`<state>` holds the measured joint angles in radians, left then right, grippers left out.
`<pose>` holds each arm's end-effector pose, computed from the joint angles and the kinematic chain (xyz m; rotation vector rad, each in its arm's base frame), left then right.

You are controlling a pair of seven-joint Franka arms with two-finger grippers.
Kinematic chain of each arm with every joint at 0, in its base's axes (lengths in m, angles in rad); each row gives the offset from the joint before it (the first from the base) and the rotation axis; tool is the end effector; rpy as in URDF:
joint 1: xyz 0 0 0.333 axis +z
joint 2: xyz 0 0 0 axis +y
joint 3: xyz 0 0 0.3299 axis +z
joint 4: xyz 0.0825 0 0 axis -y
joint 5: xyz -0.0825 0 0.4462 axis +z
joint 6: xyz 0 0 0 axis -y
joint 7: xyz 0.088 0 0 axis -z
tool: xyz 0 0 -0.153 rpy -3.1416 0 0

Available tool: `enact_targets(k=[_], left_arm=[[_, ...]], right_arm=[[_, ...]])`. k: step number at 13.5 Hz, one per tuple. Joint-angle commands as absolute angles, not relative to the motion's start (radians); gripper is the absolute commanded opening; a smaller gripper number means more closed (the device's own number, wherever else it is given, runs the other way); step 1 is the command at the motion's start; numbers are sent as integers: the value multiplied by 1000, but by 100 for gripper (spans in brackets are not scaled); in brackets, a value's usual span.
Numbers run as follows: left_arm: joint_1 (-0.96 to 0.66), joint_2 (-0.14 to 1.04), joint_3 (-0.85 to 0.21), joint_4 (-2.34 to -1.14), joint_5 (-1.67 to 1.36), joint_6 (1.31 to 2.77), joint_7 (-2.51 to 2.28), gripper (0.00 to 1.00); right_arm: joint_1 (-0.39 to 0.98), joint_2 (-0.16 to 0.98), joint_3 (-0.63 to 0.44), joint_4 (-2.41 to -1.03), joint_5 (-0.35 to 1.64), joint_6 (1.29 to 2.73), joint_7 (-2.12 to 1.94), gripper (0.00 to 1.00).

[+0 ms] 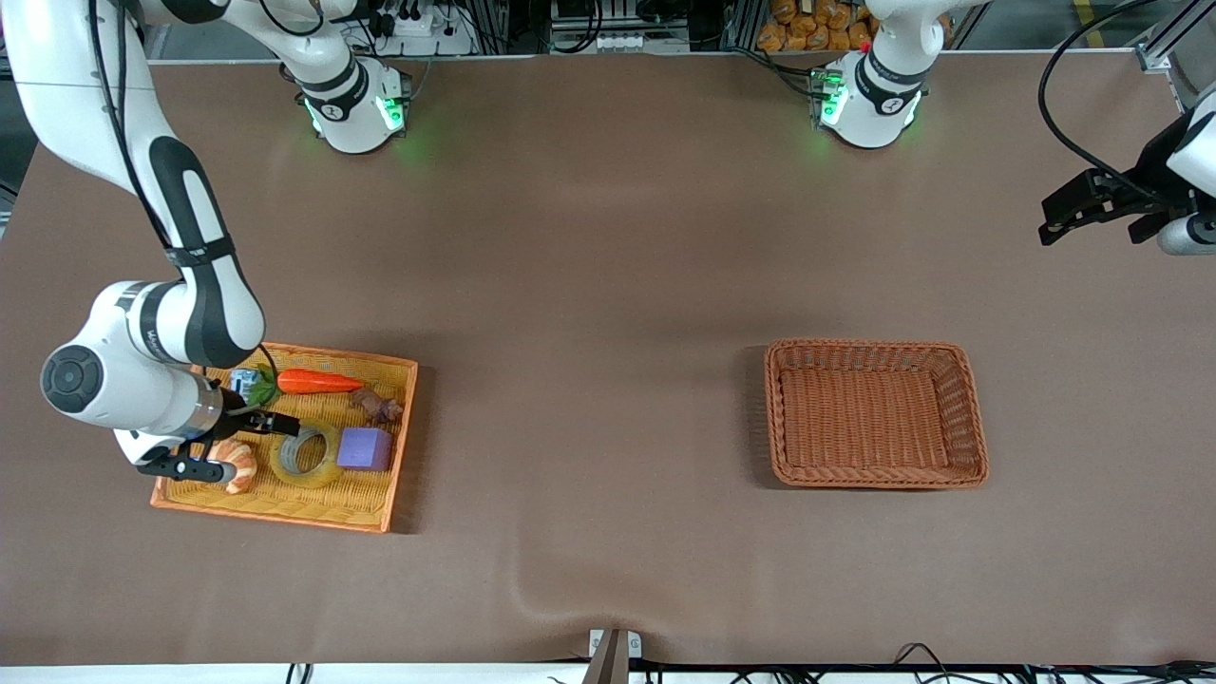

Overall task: Transfer tape with both arms
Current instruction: 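Reach the right gripper down over the tape roll in the tray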

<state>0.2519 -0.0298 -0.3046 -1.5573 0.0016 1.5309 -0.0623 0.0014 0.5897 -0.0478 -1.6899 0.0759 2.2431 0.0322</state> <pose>0.6028 -0.0340 0.6134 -3.1312 -0.0153 -0.0041 0.7265 -0.0271 0.1778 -3.1035 0.1854 0.0547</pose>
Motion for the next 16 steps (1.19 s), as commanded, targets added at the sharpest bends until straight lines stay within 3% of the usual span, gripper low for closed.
enact_targets(k=[1, 9, 12, 14, 16], left_arm=[[261, -26, -307, -1540, -11, 1514, -37, 100], [259, -21, -307, -1540, -12, 1514, -43, 100], [259, -21, -307, -1542, -11, 1514, -41, 100], [259, -23, -307, -1542, -11, 1514, -40, 100], [259, -23, -307, -1542, -11, 1514, -40, 100]], right_arm=[[9, 649, -48, -1655, 66, 2287, 46, 100], [12, 701, -48, -1663, 67, 2356, 129, 100], [12, 700, -48, -1663, 69, 2355, 130, 31], [11, 699, -48, -1663, 69, 2355, 130, 12], [11, 699, -48, -1663, 69, 2355, 129, 9]])
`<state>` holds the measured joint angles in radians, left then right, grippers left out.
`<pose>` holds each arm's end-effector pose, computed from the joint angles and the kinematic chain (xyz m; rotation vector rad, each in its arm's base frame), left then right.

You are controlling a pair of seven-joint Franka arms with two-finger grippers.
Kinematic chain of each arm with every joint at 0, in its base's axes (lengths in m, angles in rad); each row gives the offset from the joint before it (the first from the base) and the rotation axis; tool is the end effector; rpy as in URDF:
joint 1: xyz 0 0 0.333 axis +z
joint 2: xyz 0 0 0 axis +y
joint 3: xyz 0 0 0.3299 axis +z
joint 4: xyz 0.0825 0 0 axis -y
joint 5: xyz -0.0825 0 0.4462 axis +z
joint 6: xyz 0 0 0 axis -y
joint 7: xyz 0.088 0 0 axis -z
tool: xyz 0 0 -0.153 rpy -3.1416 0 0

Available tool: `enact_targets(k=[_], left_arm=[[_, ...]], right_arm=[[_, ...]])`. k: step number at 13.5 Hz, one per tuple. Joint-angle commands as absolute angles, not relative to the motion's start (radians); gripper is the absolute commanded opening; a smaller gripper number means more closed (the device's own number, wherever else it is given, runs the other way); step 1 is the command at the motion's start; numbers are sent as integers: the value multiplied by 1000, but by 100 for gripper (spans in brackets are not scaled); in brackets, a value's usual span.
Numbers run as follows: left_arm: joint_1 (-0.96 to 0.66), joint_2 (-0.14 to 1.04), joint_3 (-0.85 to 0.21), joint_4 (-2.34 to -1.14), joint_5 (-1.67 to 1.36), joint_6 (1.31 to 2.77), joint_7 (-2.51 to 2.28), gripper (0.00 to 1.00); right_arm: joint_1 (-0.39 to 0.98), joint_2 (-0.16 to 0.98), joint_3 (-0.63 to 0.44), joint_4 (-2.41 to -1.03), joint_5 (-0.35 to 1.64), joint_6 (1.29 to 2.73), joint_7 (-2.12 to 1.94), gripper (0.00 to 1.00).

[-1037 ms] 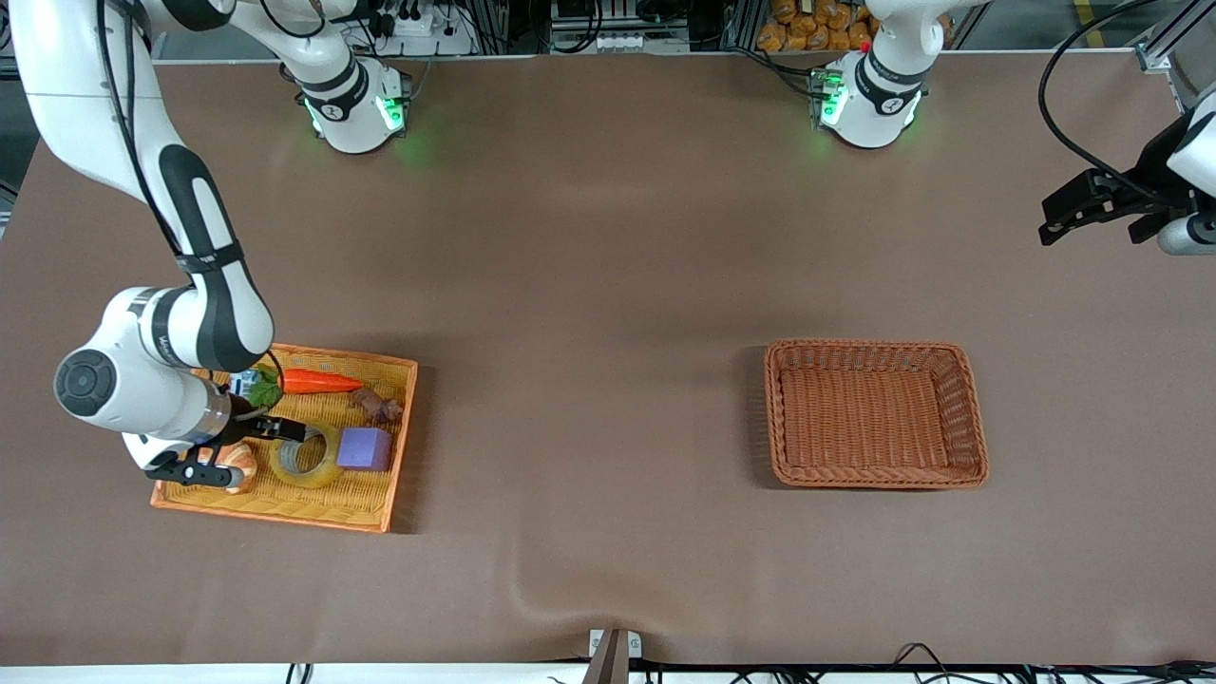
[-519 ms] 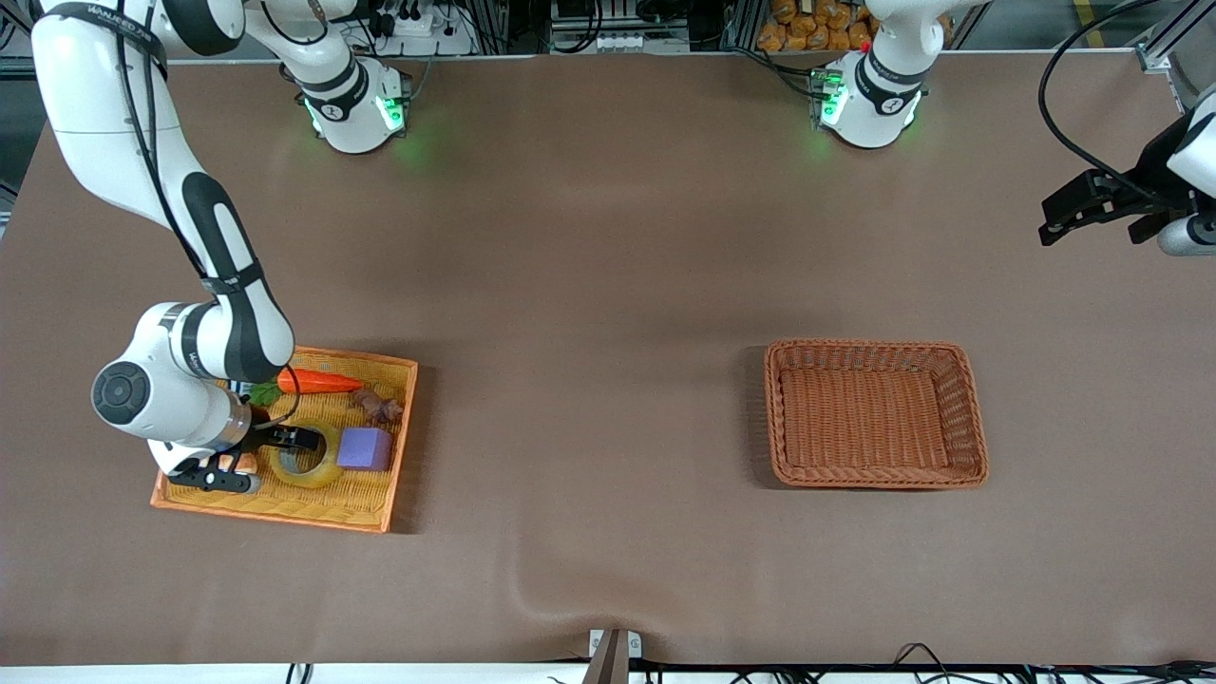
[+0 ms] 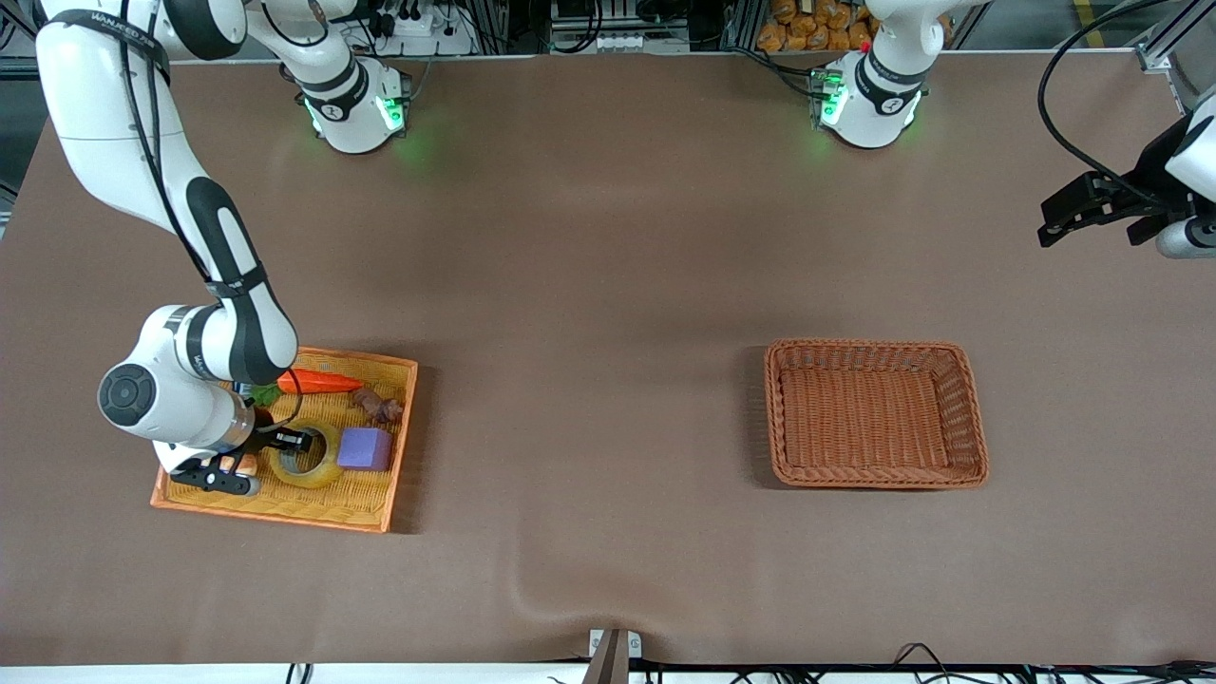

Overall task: Transfer tape with both arms
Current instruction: 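Reach the right gripper down over the tape roll in the tray, then close the right gripper on the tape roll's rim and lift it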

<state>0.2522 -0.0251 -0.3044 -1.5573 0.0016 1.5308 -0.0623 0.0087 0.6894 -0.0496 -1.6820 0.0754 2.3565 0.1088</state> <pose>0.6041 -0.0333 0.6107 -3.1323 -0.0161 0.0032 0.7289 -0.0249 0.1185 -3.1063 0.2996 0.0223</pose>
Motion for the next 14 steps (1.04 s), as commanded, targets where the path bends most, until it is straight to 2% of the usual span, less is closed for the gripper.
enact_targets(k=[1, 12, 14], left_arm=[[259, -21, -305, -1542, -11, 1514, -43, 100], [261, -21, -305, -1540, -11, 1514, -37, 100], [261, -21, -305, -1540, -11, 1514, -38, 100]], right_arm=[[11, 699, -48, -1663, 69, 2355, 127, 9], [5, 683, -49, -1661, 69, 2344, 112, 9], [5, 651, -49, -1660, 69, 2275, 109, 9]])
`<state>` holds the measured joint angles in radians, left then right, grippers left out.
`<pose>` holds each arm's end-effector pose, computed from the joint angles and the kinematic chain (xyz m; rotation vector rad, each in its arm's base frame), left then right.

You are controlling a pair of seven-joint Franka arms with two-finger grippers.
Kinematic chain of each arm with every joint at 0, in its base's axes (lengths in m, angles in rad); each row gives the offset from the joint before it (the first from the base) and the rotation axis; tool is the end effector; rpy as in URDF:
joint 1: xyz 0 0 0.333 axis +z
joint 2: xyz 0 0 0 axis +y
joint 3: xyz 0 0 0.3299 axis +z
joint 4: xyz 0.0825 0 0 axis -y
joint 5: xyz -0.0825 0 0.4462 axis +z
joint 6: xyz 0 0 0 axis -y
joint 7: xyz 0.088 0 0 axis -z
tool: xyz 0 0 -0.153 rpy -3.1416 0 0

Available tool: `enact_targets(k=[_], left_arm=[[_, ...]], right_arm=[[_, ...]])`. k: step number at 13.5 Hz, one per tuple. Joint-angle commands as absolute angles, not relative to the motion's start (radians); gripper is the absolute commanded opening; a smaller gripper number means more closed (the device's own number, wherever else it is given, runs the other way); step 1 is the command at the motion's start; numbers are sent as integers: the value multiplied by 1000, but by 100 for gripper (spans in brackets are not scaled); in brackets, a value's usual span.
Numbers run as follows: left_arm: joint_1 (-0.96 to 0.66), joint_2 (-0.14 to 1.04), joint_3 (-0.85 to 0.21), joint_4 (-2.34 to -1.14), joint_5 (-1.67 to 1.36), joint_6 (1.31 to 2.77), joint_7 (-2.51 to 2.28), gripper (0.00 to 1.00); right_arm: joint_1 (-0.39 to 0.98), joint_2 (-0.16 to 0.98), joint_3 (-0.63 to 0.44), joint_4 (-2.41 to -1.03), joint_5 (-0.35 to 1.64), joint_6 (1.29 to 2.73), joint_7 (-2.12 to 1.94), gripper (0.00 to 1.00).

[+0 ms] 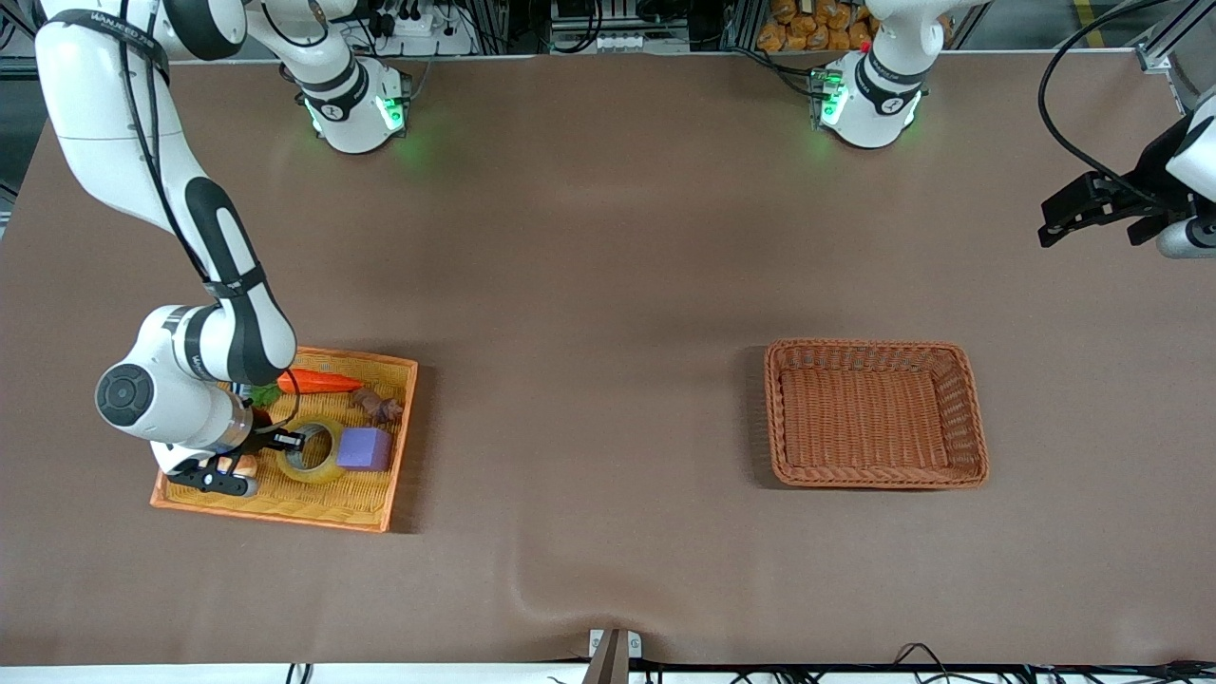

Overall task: Transfer tape with both arms
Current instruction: 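Close the right gripper on the tape roll's rim and lift it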

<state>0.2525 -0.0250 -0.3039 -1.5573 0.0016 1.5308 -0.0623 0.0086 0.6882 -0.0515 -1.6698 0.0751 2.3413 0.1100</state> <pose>0.6041 -0.0329 0.6106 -3.1323 -0.0173 0.0033 0.7318 -0.0260 0.1237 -3.1066 0.3026 0.0249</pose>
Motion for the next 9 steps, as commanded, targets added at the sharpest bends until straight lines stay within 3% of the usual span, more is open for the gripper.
enact_targets(k=[1, 6, 9], left_arm=[[261, -21, -305, -1540, -11, 1514, -40, 100], [261, -21, -305, -1540, -8, 1514, -38, 100], [261, -21, -305, -1540, -12, 1514, -38, 100]], right_arm=[[5, 635, -51, -1655, 69, 2237, 94, 9], [-31, 529, -52, -1651, 72, 2128, -27, 9], [-32, 492, -43, -1567, 86, 1917, -40, 9]])
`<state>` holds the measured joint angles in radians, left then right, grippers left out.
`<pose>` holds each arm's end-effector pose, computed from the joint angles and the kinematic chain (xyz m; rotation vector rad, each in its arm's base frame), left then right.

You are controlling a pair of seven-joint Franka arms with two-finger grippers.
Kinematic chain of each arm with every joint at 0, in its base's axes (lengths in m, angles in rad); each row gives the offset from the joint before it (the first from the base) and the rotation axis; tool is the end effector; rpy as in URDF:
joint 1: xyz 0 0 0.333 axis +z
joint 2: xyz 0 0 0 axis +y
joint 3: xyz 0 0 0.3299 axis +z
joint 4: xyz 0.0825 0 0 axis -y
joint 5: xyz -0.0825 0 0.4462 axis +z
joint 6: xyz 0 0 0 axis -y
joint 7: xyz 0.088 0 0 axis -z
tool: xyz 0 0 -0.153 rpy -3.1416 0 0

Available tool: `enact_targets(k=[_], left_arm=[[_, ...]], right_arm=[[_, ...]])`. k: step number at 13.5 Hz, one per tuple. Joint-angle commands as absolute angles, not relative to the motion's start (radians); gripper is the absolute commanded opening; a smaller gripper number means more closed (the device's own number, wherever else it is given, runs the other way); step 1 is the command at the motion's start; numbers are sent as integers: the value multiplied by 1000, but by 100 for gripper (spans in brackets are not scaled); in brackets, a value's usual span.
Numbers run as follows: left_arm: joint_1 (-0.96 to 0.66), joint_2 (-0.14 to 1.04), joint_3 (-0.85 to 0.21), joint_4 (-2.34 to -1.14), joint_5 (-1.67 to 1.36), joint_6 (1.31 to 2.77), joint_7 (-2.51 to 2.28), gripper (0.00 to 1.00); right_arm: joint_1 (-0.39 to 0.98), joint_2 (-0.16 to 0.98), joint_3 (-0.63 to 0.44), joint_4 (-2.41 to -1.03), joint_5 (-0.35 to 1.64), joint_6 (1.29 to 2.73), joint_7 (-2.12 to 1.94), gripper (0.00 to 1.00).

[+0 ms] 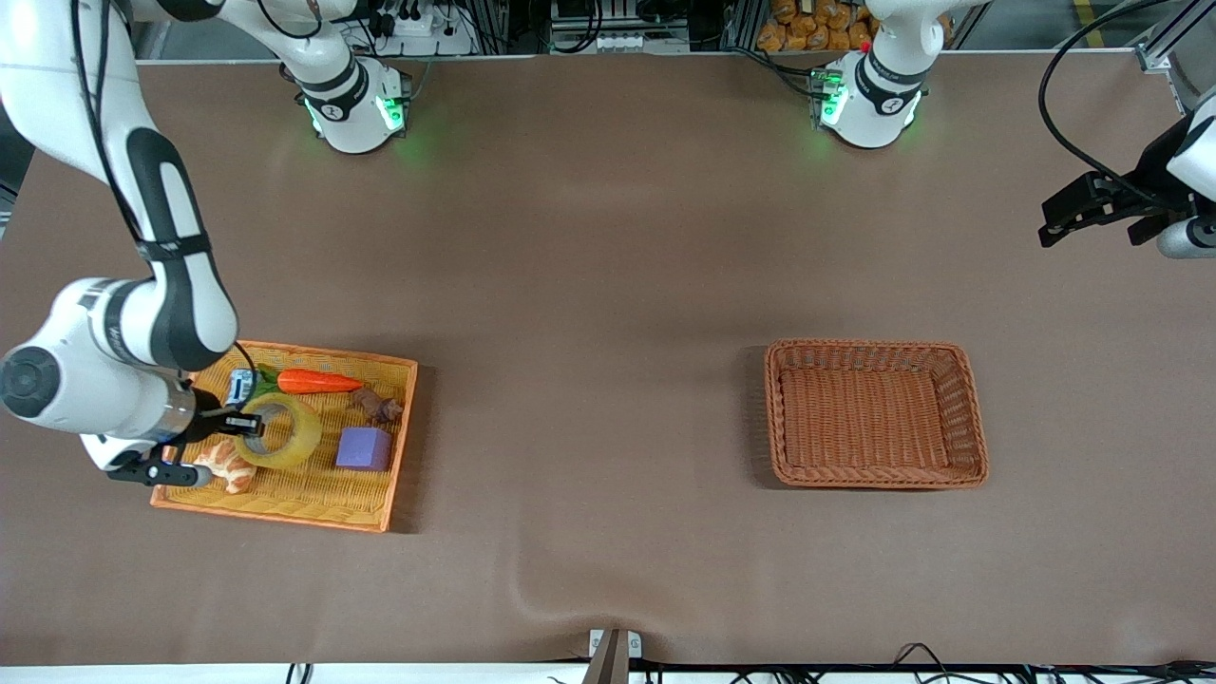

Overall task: Transfer tape with both arms
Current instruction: 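Close the right gripper on the tape roll's rim and lift it, then carry the tape roll with the right gripper toward the table middle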

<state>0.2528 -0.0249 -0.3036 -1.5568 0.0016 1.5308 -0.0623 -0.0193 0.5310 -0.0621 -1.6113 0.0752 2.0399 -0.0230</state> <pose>0.6042 -0.0325 0.6108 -3.1324 -0.0183 0.0027 0.7286 -0.0487 0.2432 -3.0961 0.1377 0.1538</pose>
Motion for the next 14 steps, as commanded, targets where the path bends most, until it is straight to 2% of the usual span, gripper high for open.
enact_targets(k=[1, 4, 7, 9, 14], left_arm=[[261, -21, -305, -1540, -12, 1514, -38, 100], [262, -21, -304, -1540, -11, 1514, -38, 100], [261, -21, -304, -1540, -11, 1514, -38, 100], [261, -21, -304, -1540, -9, 1514, -38, 100], [259, -18, -304, -1540, -11, 1514, -38, 100]], right_arm=[[-29, 485, -43, -1525, 115, 1835, -34, 9], [-25, 453, -49, -1460, 231, 1680, -14, 9], [53, 424, -44, -1457, 241, 1663, 160, 9], [142, 426, -49, -1457, 239, 1693, 350, 9], [333, 492, -49, -1470, 232, 1894, 753, 9]])
